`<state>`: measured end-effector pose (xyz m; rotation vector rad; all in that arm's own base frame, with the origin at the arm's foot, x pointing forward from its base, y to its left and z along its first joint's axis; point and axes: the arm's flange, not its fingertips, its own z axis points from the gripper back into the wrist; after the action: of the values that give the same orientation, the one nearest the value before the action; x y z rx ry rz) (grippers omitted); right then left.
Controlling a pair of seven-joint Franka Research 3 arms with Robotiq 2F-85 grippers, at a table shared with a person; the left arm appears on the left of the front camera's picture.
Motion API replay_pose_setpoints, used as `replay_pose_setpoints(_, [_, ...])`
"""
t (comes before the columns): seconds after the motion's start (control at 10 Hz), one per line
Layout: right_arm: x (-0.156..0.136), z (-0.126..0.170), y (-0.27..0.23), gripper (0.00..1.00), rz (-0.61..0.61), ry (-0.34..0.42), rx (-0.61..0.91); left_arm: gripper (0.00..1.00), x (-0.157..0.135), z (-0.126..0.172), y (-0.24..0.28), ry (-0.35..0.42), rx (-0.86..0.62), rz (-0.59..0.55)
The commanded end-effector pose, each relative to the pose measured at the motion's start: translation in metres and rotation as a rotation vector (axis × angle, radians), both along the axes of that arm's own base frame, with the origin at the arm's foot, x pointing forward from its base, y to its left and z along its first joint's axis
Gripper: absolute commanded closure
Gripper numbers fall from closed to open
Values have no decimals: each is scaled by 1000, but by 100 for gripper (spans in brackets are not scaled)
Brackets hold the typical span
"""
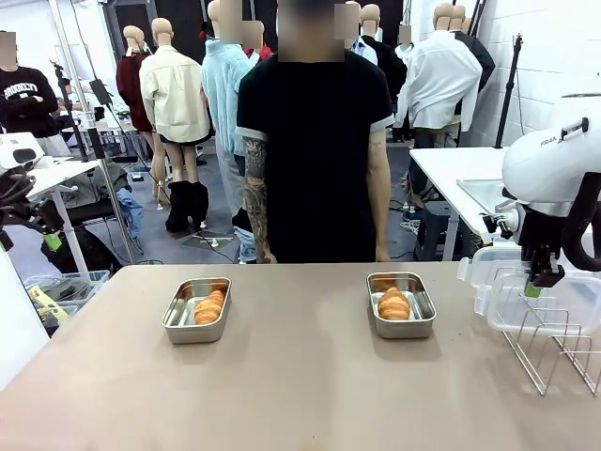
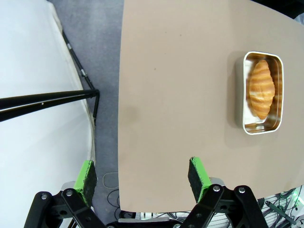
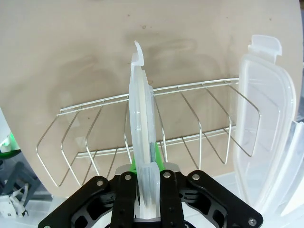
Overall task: Place the bread in airtight containers.
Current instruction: Release when the human grabs the Airtight Container lid.
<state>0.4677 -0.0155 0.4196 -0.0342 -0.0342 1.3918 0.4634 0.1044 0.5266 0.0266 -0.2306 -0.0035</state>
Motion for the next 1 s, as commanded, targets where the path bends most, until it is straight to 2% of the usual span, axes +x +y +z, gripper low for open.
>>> replay_pose_setpoints(0.0, [0, 1, -1, 100, -2, -4, 1, 0, -2, 2, 0, 1, 12, 18])
replay_pose_setpoints(0.2, [0, 0, 0, 100, 0, 0, 0, 0, -2, 2, 0, 1, 12, 18])
replay_pose_setpoints(0.4, [-19, 27, 7, 100, 4, -6, 0, 0, -2, 2, 0, 1, 12, 18])
replay_pose_setpoints(0.7, [-46, 100, 27, 100, -14, -45, -4, 0, -2, 2, 0, 1, 12, 18])
replay_pose_setpoints(0.9, [-40, 157, 45, 100, -99, -18, 59, 0, -2, 2, 0, 1, 12, 18])
